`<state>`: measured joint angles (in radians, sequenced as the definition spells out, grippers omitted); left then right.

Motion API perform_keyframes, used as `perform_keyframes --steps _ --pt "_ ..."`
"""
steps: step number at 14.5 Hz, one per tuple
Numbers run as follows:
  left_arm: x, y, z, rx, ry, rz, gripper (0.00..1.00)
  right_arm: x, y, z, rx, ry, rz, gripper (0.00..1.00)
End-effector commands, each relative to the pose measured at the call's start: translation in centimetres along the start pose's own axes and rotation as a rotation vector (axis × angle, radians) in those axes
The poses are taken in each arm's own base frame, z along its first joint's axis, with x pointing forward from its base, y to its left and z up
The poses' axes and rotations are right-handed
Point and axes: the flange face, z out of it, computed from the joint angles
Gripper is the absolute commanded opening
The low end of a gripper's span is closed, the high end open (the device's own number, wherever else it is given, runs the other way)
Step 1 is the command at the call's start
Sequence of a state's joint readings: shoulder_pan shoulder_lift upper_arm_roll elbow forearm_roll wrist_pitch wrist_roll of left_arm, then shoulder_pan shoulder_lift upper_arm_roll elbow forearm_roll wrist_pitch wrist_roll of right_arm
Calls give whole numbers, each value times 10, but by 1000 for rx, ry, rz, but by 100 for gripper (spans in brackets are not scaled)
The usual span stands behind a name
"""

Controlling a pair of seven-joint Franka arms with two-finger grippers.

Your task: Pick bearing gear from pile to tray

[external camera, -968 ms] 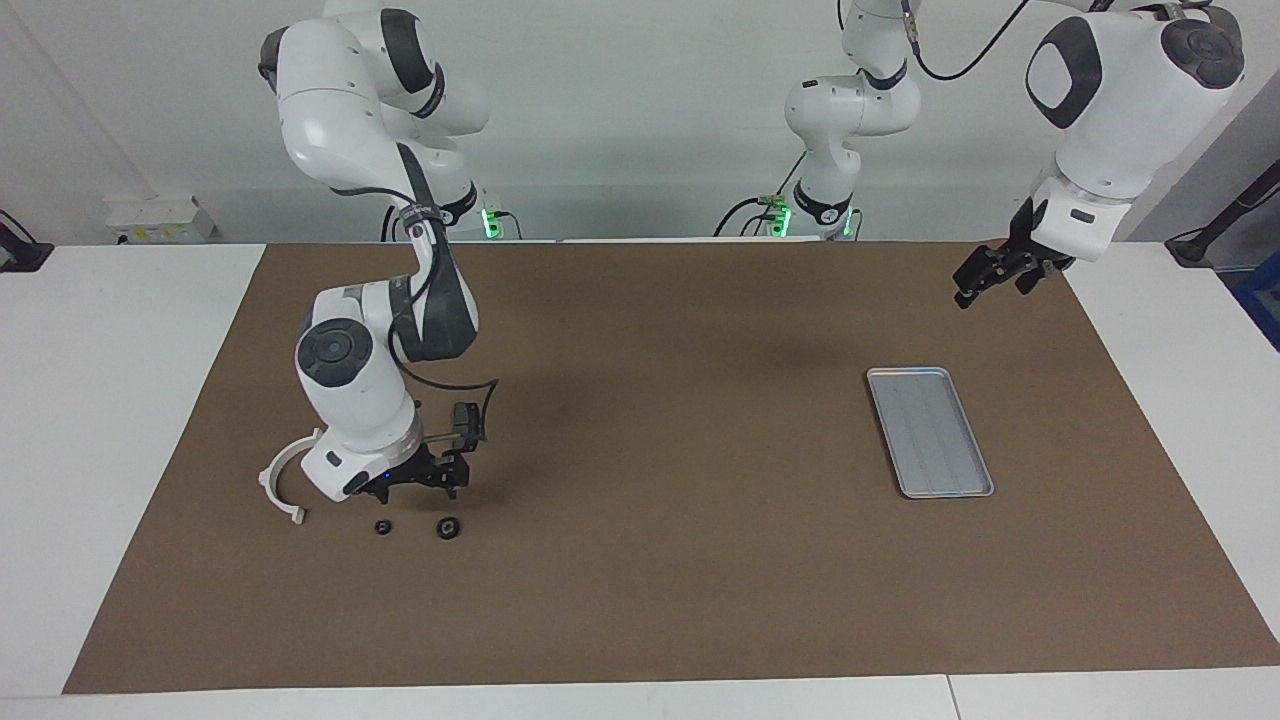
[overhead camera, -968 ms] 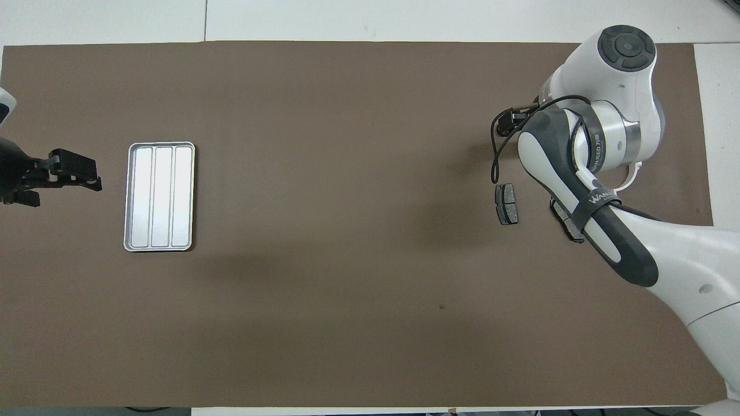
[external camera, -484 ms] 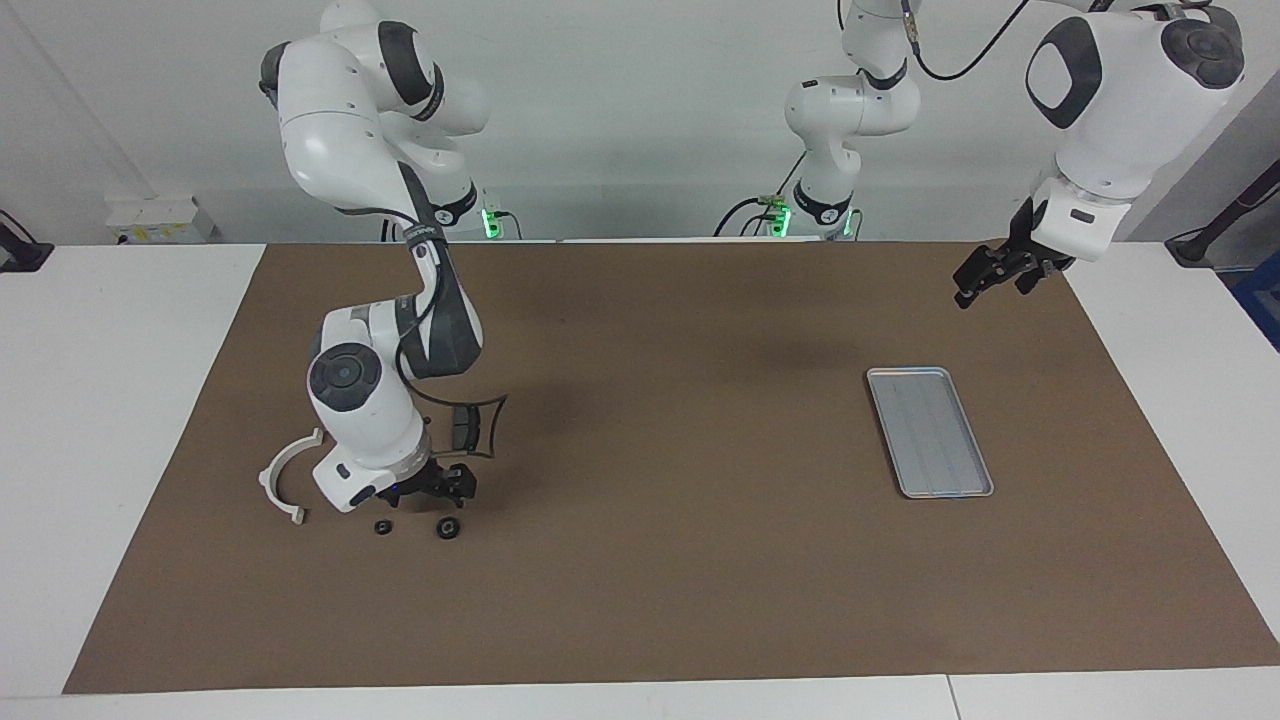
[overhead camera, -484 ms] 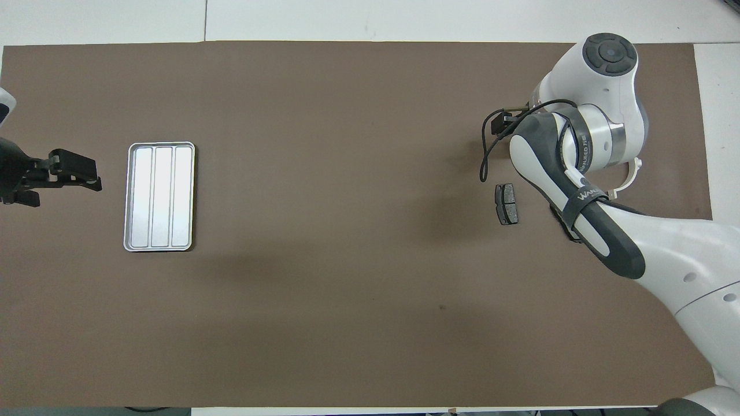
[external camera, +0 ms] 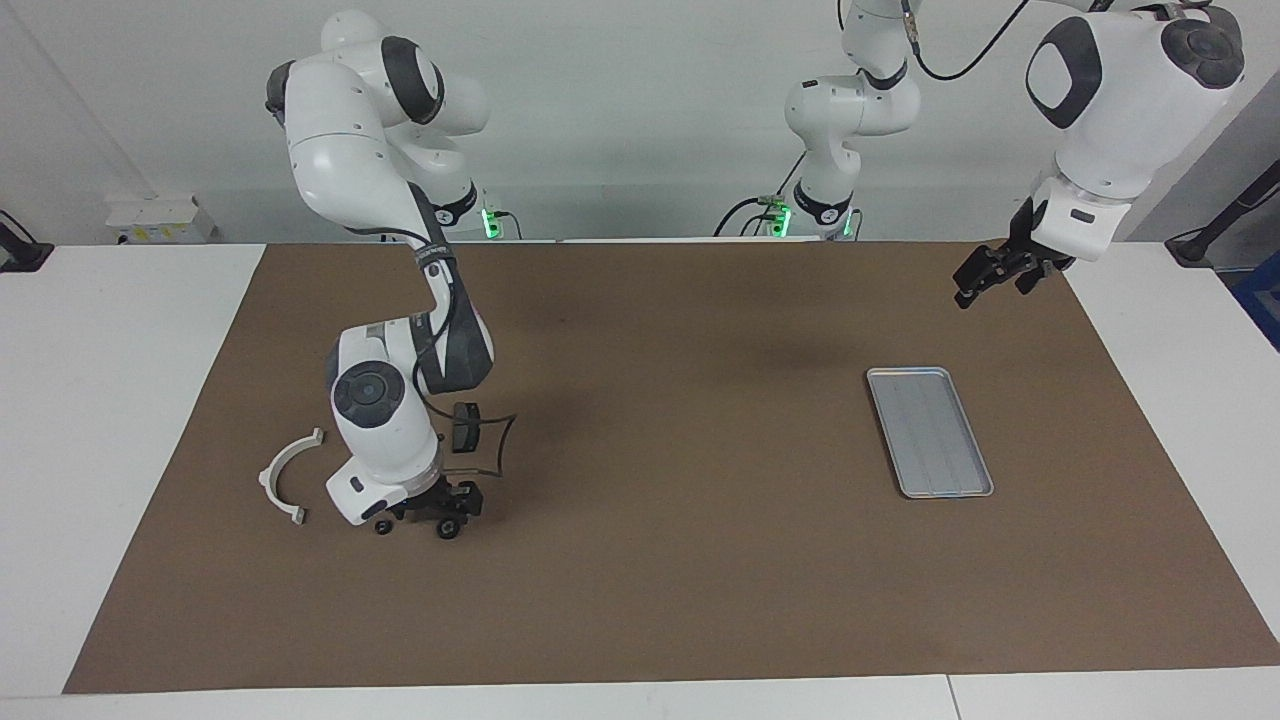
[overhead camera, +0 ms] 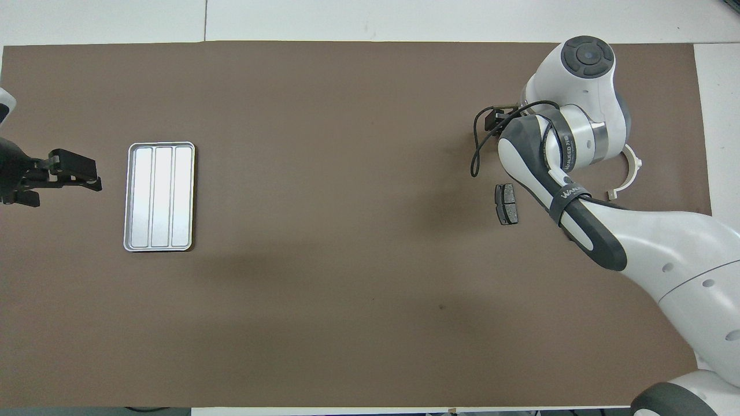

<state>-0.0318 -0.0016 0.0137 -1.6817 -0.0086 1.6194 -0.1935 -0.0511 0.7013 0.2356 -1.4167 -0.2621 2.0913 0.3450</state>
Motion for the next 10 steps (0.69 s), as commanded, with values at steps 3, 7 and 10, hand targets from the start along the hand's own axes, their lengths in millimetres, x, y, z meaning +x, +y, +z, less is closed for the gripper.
perform_keyframes --steps 3,7,10 --pt "-6 -1 -4 -14 4 3 100 10 -6 7 -10 17 20 95" --pt "-6 -1 -4 -14 4 3 100 11 -7 9 -9 13 28 94" --pt "-6 -1 -4 -14 4 3 100 10 -10 11 -6 1 45 92"
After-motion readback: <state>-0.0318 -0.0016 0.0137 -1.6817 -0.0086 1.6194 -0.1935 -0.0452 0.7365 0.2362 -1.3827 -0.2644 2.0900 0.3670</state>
